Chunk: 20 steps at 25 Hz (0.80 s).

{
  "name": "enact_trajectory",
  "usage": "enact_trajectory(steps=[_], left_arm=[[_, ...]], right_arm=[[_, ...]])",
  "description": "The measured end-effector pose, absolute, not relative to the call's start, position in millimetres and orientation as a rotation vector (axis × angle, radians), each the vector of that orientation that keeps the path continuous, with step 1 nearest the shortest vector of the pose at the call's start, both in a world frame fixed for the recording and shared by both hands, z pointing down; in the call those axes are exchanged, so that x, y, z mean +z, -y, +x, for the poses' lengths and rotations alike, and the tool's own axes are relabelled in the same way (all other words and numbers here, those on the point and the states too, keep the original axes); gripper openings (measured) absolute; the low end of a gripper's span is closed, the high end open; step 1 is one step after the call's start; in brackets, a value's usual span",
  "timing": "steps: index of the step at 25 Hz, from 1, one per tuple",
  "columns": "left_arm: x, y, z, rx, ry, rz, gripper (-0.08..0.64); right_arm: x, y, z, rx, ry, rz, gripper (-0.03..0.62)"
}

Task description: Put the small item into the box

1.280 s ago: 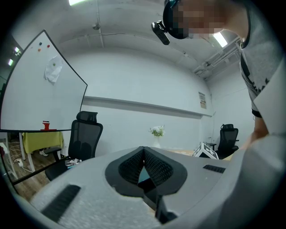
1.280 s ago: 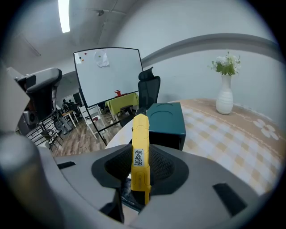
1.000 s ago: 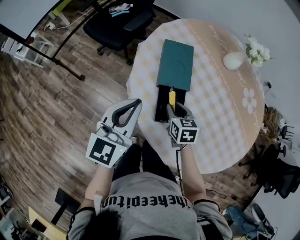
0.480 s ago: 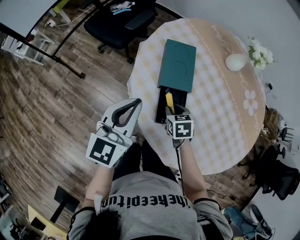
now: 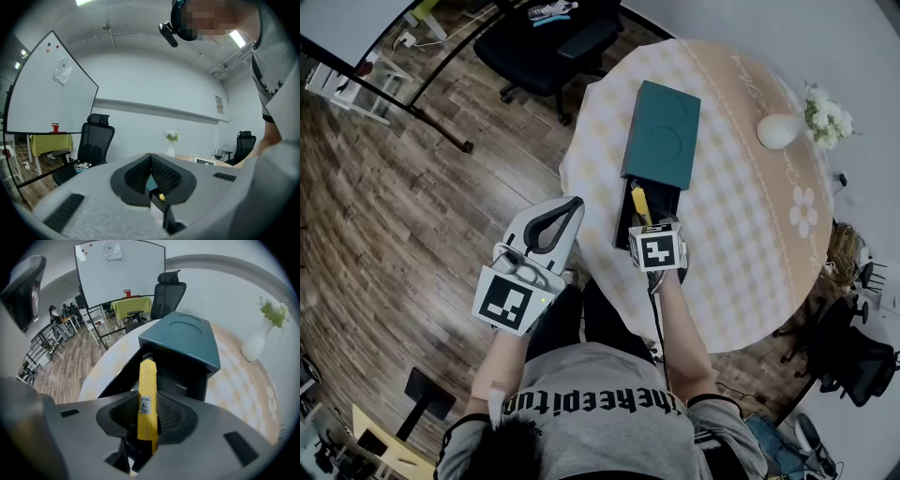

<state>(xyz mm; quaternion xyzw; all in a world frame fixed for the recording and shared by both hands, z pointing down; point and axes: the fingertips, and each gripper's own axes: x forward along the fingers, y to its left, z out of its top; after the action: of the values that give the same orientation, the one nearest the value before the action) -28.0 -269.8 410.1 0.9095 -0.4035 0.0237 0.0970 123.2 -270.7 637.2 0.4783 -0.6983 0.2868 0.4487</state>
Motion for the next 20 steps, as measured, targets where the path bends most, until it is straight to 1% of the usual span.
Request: enact_trajectory(steps=[11, 20], left_arm=[[414.2, 271.6, -38.8, 0.067, 1.220, 2.670, 0.015], [414.9, 271.7, -42.5, 0.064, 1.221, 2.667, 0.015]], right_arm=[[647.1, 268.8, 118.7, 0.647, 1.649, 1.070, 0.118], [646.5, 269.6, 118.6, 0.631, 1.634, 1.063, 0.120]])
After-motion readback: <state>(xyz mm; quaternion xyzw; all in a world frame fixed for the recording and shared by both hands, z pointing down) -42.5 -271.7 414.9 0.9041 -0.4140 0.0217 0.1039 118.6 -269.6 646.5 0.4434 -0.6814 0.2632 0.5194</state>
